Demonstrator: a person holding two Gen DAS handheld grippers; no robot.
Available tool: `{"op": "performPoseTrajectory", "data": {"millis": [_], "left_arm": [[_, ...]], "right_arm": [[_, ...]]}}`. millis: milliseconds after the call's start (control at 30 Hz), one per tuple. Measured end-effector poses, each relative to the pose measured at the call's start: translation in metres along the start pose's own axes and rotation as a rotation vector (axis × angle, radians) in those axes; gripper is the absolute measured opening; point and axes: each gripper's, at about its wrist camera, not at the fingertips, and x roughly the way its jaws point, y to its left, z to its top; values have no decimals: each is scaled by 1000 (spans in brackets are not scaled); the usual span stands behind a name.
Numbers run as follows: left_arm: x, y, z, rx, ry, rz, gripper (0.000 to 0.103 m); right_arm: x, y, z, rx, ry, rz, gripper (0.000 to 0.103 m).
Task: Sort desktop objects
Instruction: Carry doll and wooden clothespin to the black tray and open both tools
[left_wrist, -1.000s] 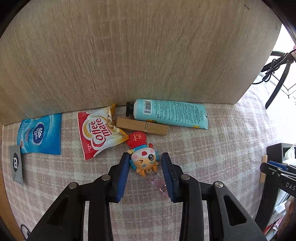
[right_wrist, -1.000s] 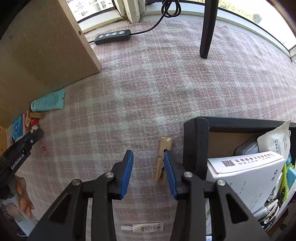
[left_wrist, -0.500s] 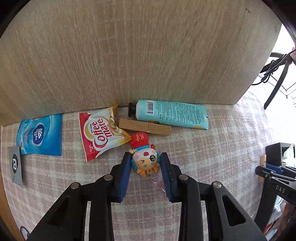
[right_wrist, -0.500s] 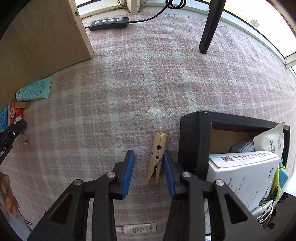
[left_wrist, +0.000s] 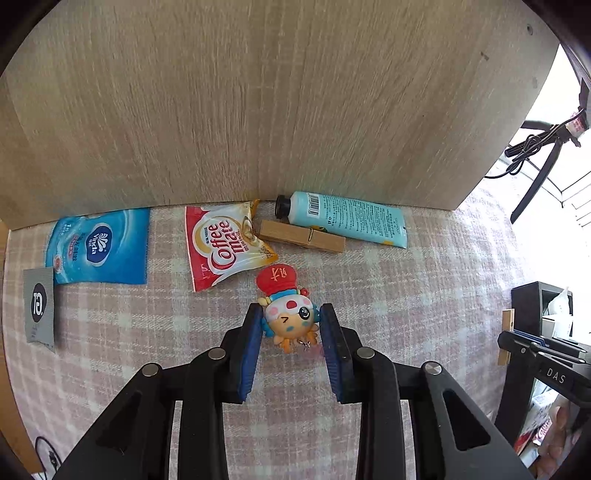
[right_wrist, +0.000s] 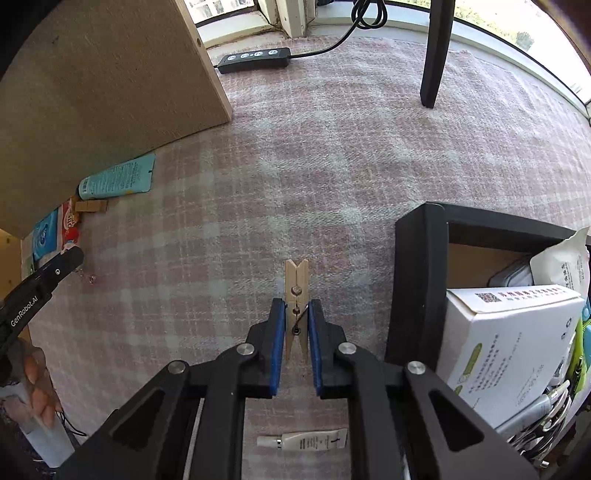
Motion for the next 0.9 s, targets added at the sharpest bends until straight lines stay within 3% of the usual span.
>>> {"op": "performPoseTrajectory", "data": {"millis": [333,433,567,900], "left_arm": [[-51,-32,-18,81,-60,-35,29],[-67,-56,-27,129,-69,-63,29],[-91,-87,-37,216,-84,-99,29],[-122,-196,-80,435,-86,-207,29]], "right_arm": [[-46,-1,-24,-12,-55,56,13],[-59,-39,-33,-2,-74,66,13],[-70,-57,-34,28,-101,68,13],[-112,-156,-52,161,-159,0,13]]}}
